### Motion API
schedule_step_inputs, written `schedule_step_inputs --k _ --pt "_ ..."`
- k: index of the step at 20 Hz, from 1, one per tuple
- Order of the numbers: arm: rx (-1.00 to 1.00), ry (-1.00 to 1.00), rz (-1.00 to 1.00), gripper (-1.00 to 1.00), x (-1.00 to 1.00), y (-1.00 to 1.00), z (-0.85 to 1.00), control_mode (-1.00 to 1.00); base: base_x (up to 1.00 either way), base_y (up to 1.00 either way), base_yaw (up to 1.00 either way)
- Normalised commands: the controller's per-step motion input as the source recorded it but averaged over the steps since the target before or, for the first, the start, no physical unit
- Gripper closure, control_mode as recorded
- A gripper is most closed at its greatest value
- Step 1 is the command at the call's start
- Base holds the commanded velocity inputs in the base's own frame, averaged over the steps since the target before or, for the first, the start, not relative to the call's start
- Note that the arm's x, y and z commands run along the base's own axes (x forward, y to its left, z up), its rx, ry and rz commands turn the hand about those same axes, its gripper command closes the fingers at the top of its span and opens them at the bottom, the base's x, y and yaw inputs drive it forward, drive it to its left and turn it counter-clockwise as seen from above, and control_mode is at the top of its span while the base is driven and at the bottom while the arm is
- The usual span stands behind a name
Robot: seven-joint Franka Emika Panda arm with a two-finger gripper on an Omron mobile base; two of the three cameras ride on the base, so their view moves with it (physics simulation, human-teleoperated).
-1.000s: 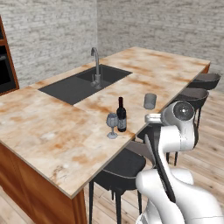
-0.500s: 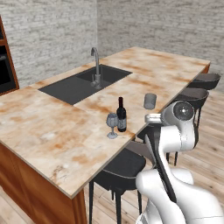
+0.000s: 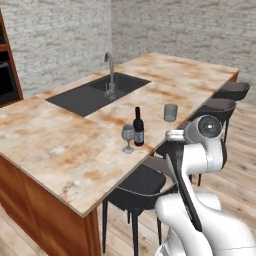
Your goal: There is a wine glass and glass cup on the dining counter. Place the wine bottle next to the wine glass and the juice bottle next to the glass cup.
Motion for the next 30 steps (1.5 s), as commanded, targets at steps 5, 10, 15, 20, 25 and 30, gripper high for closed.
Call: schedule_step_inputs --k 5,10,15,20,25,30 --pt "0.0 0.0 0.0 -1.0 0.0 0.0 0.0 1.0 -0.61 0.05 0.03" --pt "0.0 0.0 0.0 -1.0 0.0 0.0 0.0 1.0 -0.63 0.04 0.0" --pt "0.0 0.0 0.0 -1.0 0.0 0.0 0.0 1.0 -0.59 0.29 0.21" --pt "0.0 0.0 0.0 -1.0 0.0 0.0 0.0 1.0 -0.3 0.42 0.63" --pt "0.0 0.0 0.0 -1.0 0.0 0.0 0.0 1.0 -0.18 0.35 0.88" --pt "0.0 0.0 0.0 -1.0 0.0 0.0 0.0 1.0 -0.05 0.3 0.82"
